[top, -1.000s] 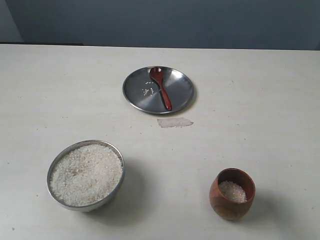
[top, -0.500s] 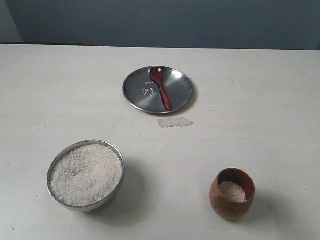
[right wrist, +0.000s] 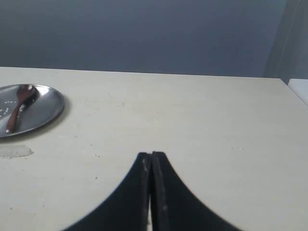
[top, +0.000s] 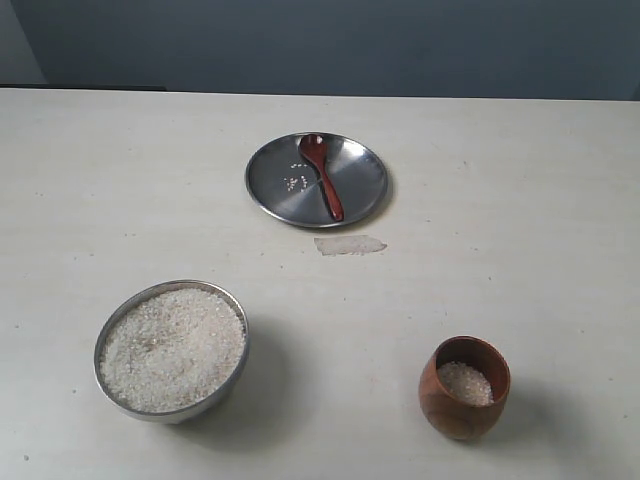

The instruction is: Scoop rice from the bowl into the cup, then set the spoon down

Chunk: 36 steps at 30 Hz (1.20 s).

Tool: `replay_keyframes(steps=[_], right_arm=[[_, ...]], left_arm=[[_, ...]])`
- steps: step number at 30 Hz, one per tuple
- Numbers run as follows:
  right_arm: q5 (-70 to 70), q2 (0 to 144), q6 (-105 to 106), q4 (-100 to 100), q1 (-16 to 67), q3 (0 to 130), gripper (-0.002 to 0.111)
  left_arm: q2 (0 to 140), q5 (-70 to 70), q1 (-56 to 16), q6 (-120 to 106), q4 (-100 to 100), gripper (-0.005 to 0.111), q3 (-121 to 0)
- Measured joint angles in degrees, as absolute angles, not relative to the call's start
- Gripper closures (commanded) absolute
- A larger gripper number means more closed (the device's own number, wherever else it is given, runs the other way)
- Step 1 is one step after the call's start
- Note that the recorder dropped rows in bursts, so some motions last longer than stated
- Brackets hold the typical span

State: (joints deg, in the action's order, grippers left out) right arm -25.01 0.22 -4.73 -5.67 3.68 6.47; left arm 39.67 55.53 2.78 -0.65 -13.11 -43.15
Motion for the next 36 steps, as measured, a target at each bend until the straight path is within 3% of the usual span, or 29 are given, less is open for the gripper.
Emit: replay_keyframes(steps=[28, 36], right_arm=[[-25.01, 0.22, -4.85, -5.67, 3.68, 6.47, 0.108], [-25.01, 0.22, -4.85, -5.67, 3.68, 6.47, 0.108]], left_arm=[[39.67, 55.53, 2.78, -0.65, -13.11, 0.106, -43.15], [32.20, 55.53, 2.78, -0.65, -11.75, 0.106, -43.15]])
